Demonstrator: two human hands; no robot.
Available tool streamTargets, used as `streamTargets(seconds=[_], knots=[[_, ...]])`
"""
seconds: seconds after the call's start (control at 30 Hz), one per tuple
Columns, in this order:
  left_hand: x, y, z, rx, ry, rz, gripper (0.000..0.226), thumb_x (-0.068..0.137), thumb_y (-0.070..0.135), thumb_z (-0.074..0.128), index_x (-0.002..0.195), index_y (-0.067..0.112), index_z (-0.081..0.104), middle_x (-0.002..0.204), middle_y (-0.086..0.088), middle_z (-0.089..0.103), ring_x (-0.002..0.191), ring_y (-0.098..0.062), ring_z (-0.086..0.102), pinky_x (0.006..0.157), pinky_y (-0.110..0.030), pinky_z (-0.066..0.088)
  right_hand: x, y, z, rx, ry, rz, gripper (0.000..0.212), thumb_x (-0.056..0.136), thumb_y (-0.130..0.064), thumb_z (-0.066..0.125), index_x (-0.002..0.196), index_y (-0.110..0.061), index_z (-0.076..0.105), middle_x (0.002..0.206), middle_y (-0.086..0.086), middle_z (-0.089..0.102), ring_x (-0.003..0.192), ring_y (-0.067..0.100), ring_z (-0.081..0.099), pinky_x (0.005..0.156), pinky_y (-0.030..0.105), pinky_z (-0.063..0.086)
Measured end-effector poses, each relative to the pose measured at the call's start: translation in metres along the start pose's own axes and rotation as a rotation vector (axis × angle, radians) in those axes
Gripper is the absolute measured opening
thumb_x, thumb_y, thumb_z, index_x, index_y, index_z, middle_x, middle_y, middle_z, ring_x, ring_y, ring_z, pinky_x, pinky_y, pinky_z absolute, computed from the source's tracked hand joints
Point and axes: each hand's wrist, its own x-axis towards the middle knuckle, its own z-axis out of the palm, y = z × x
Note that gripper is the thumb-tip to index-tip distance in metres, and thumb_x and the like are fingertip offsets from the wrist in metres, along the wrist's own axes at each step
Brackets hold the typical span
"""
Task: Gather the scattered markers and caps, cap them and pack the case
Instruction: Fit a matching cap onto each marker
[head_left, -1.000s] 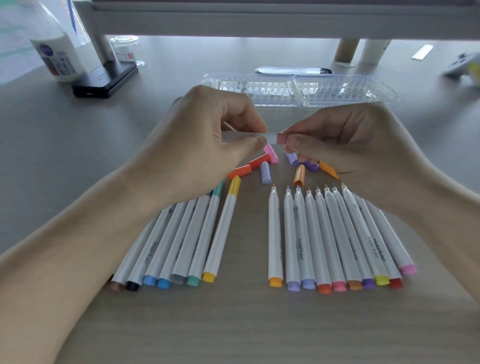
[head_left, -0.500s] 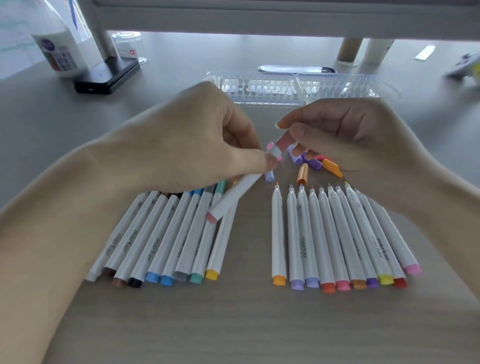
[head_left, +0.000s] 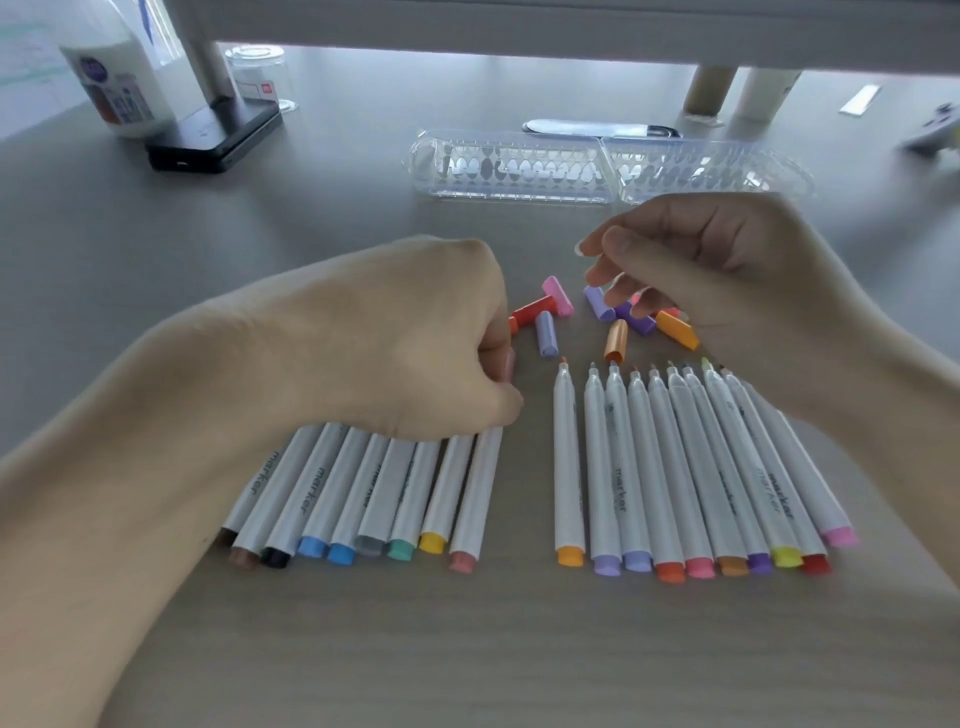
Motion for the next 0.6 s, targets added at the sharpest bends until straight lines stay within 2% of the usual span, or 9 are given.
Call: streamTargets(seconds=[0.07,0.13,0.23,0.3,0.37,0.43,0.6], knots=[[0.001,0.006,-0.006,0.033,-0.017,0.007,0.035,0.081,0.046,0.074,0.055,0.025,0.067,0.053,0.024,0.06,0.058,0.008,0.058,0.042,-0.009,0.036,0.0,0.0,0.001,-0.005,0.006,0.009,0.016,0.1,-0.021,0.064,0.096,-0.026,0.079,0.086,-0.002,0.079,0.075,0.012,0.072,0.074,0.039,0.061],[0.001,0.004,-0.007,0.034,-0.002,0.058,0.033,0.082,0.046,0.075,0.057,0.026,0.068,0.055,0.028,0.06,0.06,0.012,0.056,0.042,-0.008,0.036,0.0,-0.001,0.001,-0.012,0.01,0.012,0.016,0.101,-0.02,0.064,0.096,-0.025,0.079,0.087,-0.001,0.079,0.074,0.013,0.072,0.076,0.042,0.059],[0.001,0.0,-0.004,0.061,0.002,0.057,0.028,0.081,0.045,0.075,0.062,0.025,0.069,0.059,0.026,0.061,0.061,0.009,0.057,0.042,-0.011,0.03,0.001,-0.001,0.002,-0.003,0.01,0.024,0.017,0.101,-0.021,0.064,0.095,-0.025,0.079,0.088,0.0,0.079,0.072,0.012,0.071,0.074,0.04,0.058],[0.002,-0.001,-0.005,0.072,0.031,0.066,0.026,0.079,0.043,0.075,0.064,0.024,0.068,0.058,0.023,0.061,0.06,0.006,0.056,0.044,-0.014,0.032,0.001,-0.001,0.002,0.0,0.014,0.023,0.017,0.1,-0.021,0.064,0.095,-0.024,0.079,0.088,0.0,0.079,0.072,0.012,0.071,0.072,0.037,0.057],[0.002,-0.002,-0.006,0.083,0.041,0.069,0.024,0.079,0.042,0.076,0.066,0.023,0.067,0.059,0.022,0.061,0.059,0.003,0.056,0.047,-0.017,0.033,0.002,-0.001,0.001,-0.002,0.02,0.016,0.017,0.101,-0.02,0.063,0.095,-0.024,0.079,0.085,-0.002,0.079,0.071,0.011,0.071,0.068,0.03,0.059],[0.003,-0.004,-0.007,0.07,0.035,0.081,0.025,0.078,0.043,0.076,0.067,0.023,0.066,0.059,0.022,0.061,0.058,0.003,0.055,0.046,-0.015,0.032,0.003,0.0,-0.001,-0.003,0.033,0.01,0.018,0.101,-0.018,0.063,0.094,-0.024,0.078,0.083,-0.004,0.078,0.072,0.009,0.071,0.067,0.025,0.057],[0.003,0.009,-0.006,-0.158,0.107,0.146,0.031,0.079,0.05,0.07,0.066,0.023,0.065,0.05,0.017,0.056,0.047,-0.001,0.051,0.048,-0.01,0.035,0.007,0.0,-0.011,0.018,0.137,0.039,0.023,0.101,-0.016,0.061,0.088,-0.026,0.077,0.078,-0.007,0.077,0.072,0.007,0.069,0.068,0.023,0.053]])
